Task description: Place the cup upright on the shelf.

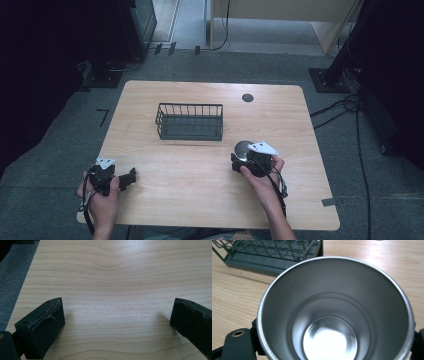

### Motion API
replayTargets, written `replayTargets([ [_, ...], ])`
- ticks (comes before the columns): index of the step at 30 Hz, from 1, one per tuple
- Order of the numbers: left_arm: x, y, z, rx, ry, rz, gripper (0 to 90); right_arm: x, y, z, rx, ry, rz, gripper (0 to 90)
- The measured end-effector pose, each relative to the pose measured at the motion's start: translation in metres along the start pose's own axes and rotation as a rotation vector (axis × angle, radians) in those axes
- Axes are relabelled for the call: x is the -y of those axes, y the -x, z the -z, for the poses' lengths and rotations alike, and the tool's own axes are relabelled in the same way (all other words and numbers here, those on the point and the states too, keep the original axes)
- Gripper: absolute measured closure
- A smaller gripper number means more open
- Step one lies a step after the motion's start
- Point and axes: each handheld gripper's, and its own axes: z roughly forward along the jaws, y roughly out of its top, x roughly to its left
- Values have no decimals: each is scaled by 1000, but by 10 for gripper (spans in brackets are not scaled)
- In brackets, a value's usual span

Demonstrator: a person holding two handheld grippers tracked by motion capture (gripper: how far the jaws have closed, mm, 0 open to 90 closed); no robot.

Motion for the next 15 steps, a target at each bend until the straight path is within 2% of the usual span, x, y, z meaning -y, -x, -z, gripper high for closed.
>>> replayTargets([
  [15, 0, 0, 0, 0, 0, 0, 0, -23, -19, -1, -29, 32, 35, 167],
])
